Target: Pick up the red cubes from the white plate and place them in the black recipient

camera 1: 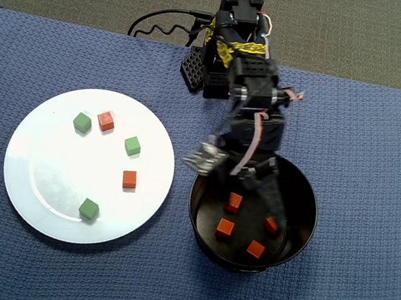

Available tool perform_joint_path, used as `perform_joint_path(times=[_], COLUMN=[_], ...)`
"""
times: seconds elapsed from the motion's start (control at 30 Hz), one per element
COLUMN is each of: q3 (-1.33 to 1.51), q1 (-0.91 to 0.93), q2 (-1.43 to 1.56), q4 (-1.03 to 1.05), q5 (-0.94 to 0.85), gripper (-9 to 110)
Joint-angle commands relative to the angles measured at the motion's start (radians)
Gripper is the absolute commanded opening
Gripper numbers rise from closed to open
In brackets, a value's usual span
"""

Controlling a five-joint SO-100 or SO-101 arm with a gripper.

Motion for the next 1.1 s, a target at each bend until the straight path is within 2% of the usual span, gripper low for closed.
perform_joint_path(times=[0.0,0.17,0.33,0.4,0.5,0.57,0.73,1.07], q3=[-0.028,0.008,-0.084,-0.107,-0.115,-0.127,-0.155,-0.221], q1=[0.137,0.255,0.334,0.364,0.4,0.442,0.515,0.557], q2=[0.06,0.011,-0.04,-0.061,-0.092,-0.118,-0.215,-0.356], q4=[-0.077,-0.129,0.037,0.095,0.149,0.178,0.235,0.321], q5=[0.067,0.183,0.419,0.482,0.486,0.499,0.44,0.397], gripper=[59,58,56,50,45,31,36,33])
